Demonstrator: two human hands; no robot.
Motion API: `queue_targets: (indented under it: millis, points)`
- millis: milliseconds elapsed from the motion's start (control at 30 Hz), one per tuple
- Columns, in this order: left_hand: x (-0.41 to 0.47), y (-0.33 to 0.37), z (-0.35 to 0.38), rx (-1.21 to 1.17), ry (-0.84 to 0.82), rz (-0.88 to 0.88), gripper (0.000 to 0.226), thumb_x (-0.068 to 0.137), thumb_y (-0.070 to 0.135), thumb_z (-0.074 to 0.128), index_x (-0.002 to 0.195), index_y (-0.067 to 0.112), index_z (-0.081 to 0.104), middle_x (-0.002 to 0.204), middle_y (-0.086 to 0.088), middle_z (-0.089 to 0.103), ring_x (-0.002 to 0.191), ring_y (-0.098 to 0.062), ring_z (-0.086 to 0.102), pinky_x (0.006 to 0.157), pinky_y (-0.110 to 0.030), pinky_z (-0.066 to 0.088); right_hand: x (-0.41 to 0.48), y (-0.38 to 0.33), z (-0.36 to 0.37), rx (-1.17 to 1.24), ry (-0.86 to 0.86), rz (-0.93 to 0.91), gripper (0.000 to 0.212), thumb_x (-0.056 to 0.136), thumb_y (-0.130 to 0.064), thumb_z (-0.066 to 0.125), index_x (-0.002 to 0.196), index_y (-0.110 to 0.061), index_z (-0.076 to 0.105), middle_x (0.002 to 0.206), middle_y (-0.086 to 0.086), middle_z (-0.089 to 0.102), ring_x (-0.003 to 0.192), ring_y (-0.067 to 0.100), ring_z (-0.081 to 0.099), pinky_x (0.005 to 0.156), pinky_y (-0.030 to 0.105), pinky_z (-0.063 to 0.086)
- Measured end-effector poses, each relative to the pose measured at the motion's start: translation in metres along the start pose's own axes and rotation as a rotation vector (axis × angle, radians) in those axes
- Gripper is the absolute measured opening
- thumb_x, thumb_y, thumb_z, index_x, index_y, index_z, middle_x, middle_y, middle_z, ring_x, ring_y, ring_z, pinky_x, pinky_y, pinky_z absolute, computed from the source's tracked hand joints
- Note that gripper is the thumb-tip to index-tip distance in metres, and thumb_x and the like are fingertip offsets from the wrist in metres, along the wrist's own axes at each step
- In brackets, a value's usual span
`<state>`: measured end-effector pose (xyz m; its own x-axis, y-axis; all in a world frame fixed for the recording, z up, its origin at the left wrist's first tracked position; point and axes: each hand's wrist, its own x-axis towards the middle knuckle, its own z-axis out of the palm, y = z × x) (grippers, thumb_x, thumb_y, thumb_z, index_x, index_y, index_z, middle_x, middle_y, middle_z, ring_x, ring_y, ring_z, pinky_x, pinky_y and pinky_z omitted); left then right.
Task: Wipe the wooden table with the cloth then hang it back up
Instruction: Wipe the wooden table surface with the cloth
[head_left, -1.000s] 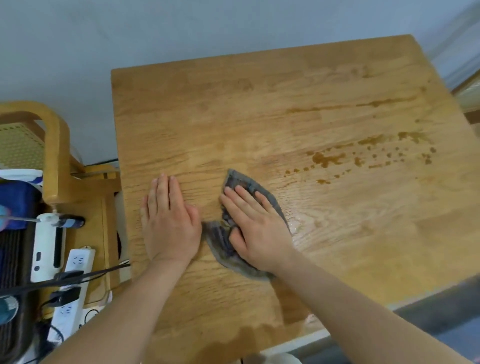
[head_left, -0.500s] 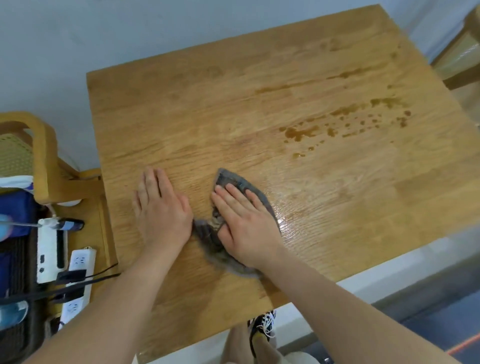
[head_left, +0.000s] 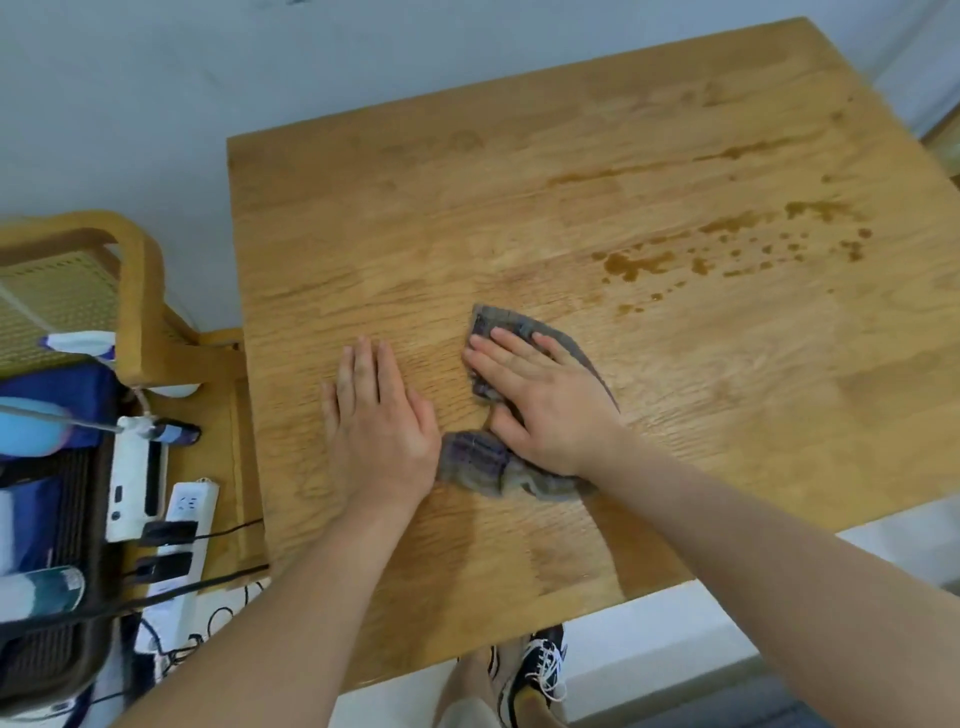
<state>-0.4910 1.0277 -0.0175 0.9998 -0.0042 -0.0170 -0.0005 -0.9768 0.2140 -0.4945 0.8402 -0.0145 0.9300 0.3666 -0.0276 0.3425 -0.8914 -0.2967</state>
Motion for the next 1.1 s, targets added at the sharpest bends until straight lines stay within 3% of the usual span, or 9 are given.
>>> queue_targets:
  millis: [100,200,400,700,900,1100]
  points:
    - [0.0,0.001,-0.001,0.022,-0.009,0.0,0.064,0.093,0.037,0.016,0.15,0.008,0.025,0.157,-0.01,0.023,0.146,-0.024,0.015,0.118,-0.046,0.014,0.06,0.0,-0.003,0.014,0.048,0.167,0.058,0.093,-0.034,0.038,0.149,-0.02,0.033,0.157,-0.004,0.028,0.146,0.012,0.018,0.119,0.039,0.011]
    - [0.001,0.001,-0.002,0.04,-0.023,-0.002,0.063,0.092,0.035,0.016,0.149,0.008,0.026,0.157,-0.01,0.025,0.146,-0.024,0.017,0.118,-0.046,0.016,0.069,-0.006,-0.001,0.029,0.074,0.21,0.058,0.093,-0.034,0.035,0.15,-0.02,0.03,0.158,-0.004,0.026,0.147,0.012,0.016,0.119,0.039,0.01]
    - [0.002,-0.004,-0.002,0.03,-0.059,0.003,0.061,0.093,0.035,0.021,0.147,0.008,0.031,0.155,-0.01,0.029,0.144,-0.026,0.023,0.115,-0.048,0.022,-0.008,-0.024,0.003,0.065,-0.031,0.019,0.058,0.088,-0.033,0.038,0.145,-0.021,0.041,0.152,-0.006,0.035,0.144,0.011,0.023,0.119,0.038,0.018]
    - [0.005,-0.01,-0.003,-0.047,-0.082,0.032,0.059,0.092,0.034,0.034,0.145,0.009,0.036,0.153,-0.01,0.033,0.142,-0.026,0.024,0.113,-0.048,0.022,0.16,-0.008,-0.002,-0.015,0.096,0.314,0.059,0.092,-0.036,0.036,0.149,-0.02,0.032,0.157,-0.004,0.027,0.146,0.014,0.017,0.118,0.042,0.011]
    - [0.061,-0.027,-0.019,-0.199,-0.051,0.071,0.046,0.084,0.026,0.036,0.128,0.019,0.049,0.135,-0.002,0.047,0.122,-0.024,0.043,0.093,-0.043,0.04,0.169,-0.008,0.0,-0.014,0.15,0.371,0.06,0.092,-0.036,0.037,0.15,-0.021,0.03,0.158,-0.004,0.024,0.147,0.013,0.013,0.119,0.038,0.008]
    - [0.158,-0.02,-0.012,-0.114,-0.072,0.178,0.052,0.095,0.031,0.032,0.145,0.015,0.032,0.155,-0.003,0.029,0.143,-0.023,0.021,0.114,-0.043,0.018,0.175,-0.006,0.002,-0.012,0.214,0.623,0.069,0.09,-0.041,0.034,0.152,-0.013,0.022,0.161,0.003,0.015,0.148,0.017,0.007,0.12,0.037,0.006]
